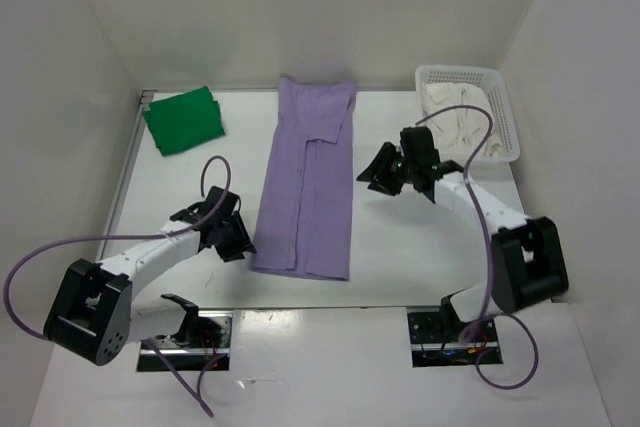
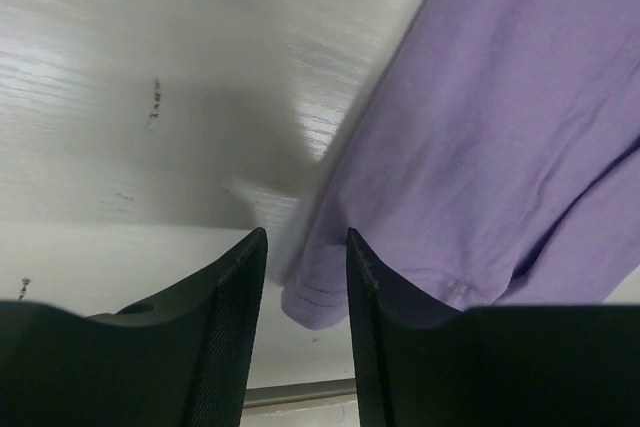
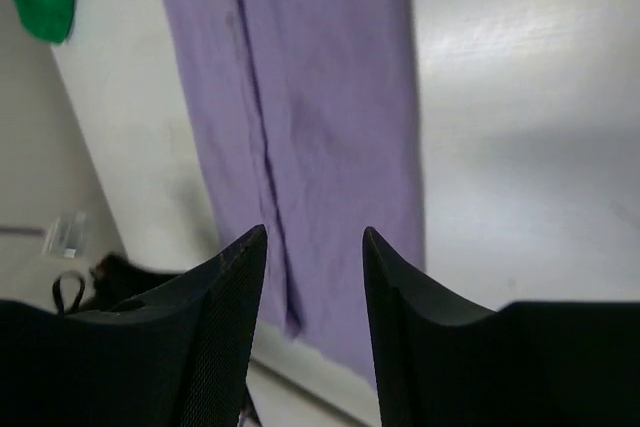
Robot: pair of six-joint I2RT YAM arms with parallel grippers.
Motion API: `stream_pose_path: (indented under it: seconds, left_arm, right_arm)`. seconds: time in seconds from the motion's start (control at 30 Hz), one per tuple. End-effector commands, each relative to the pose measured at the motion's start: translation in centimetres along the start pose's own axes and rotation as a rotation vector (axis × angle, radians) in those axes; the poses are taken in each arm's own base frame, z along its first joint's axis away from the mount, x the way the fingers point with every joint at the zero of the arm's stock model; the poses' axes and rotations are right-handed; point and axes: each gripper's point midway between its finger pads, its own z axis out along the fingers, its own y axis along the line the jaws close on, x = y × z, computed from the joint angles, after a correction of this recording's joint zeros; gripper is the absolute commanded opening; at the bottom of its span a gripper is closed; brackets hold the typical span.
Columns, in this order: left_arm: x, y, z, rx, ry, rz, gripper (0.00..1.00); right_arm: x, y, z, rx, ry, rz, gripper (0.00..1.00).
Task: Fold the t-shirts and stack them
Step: Grab the bottom of the folded rectangular tshirt with both arms
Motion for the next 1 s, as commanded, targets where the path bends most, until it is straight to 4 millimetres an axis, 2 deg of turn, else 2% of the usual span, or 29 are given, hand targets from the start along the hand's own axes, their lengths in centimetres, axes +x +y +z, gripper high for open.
stream_pose_path:
  seconds: [0.0,0.03,0.07,0.1,0.13,0.17,0.2,0.23,0.27,0.3,0.33,0.37,0.4,0.47,0.57,0.73,0.77,0.83,0.87,0.97]
  left_arm:
    - [0.6,-0.9,0.3,0.046,0.047,-0.005,0.45]
    - [1.1,-0.7,0.3,0.037,0.062,0.006,0.45]
    - [1.3,-0.9,0.2,0.044,0.07,0.006,0.45]
    - [1.5,-1.0,0.2,0.046,0.073,0.015,0.45]
    - [1.7,-1.0,0.3,0.046,0.09,0.014,0.43]
    - [1.8,-0.8,0.5,0.039,0.096,0.013,0.43]
    - [2.0,-1.0,0.4,0.047,0.105,0.013,0.42]
    - [2.5,-1.0,0.3,0.045,0.123,0.02,0.4]
    - [2.4,-1.1,0.1,0.043,0.125,0.019,0.4]
    - [2.9,-1.2,0.2,0.045,0.143,0.027,0.39]
    - [3.0,-1.0,0.1,0.037,0.15,0.026,0.39]
    - [3.5,-0.8,0.1,0.032,0.175,0.023,0.37]
    - [3.2,-1.1,0.0,0.039,0.169,0.024,0.36]
    - [4.0,-0.8,-0.1,0.027,0.207,0.019,0.36]
    - [4.5,-0.5,0.1,0.017,0.227,0.007,0.35]
    - [4.8,-0.3,0.1,0.015,0.24,-0.004,0.34]
    - [4.7,-0.4,0.0,0.022,0.234,-0.003,0.34]
    - [4.5,-0.4,-0.1,0.023,0.221,-0.001,0.32]
    - [4.5,-0.4,-0.1,0.023,0.221,-0.001,0.3]
    - [4.3,-0.7,-0.4,0.039,0.207,0.001,0.26]
  right_arm:
    - [5.3,-1.1,-1.9,-0.009,0.048,0.035,0.49]
    - [6.7,-1.3,-2.3,-0.011,0.067,0.053,0.51]
    - [10.1,-3.0,-2.5,0.017,0.139,0.057,0.51]
    - [11.5,-3.2,-3.0,0.01,0.165,0.064,0.51]
    - [12.6,-2.6,-4.1,-0.027,0.175,0.089,0.51]
    - [14.4,-3.7,-4.3,-0.011,0.205,0.1,0.51]
    - [16.0,-3.6,-4.7,-0.023,0.237,0.09,0.51]
    - [16.8,-3.2,-5.5,-0.053,0.248,0.094,0.52]
    - [18.2,-4.3,-5.6,-0.028,0.276,0.124,0.52]
    - [19.4,-4.5,-5.9,-0.032,0.31,0.125,0.53]
    - [19.7,-4.4,-6.3,-0.055,0.324,0.135,0.53]
    - [20.8,-5.4,-6.3,-0.041,0.344,0.14,0.53]
    - [21.4,-5.3,-6.5,-0.049,0.362,0.167,0.53]
    - [22.6,-5.6,-6.7,-0.068,0.38,0.174,0.53]
    - [23.5,-6.4,-6.4,-0.067,0.394,0.196,0.53]
    - [23.5,-6.1,-5.2,-0.06,0.395,0.171,0.53]
    - [22.7,-5.0,-4.9,-0.076,0.373,0.153,0.53]
    - [22.5,-5.0,-3.9,-0.045,0.374,0.127,0.53]
    - [22.1,-4.3,-3.7,-0.055,0.371,0.117,0.53]
    - [21.4,-3.5,-3.2,-0.068,0.342,0.089,0.53]
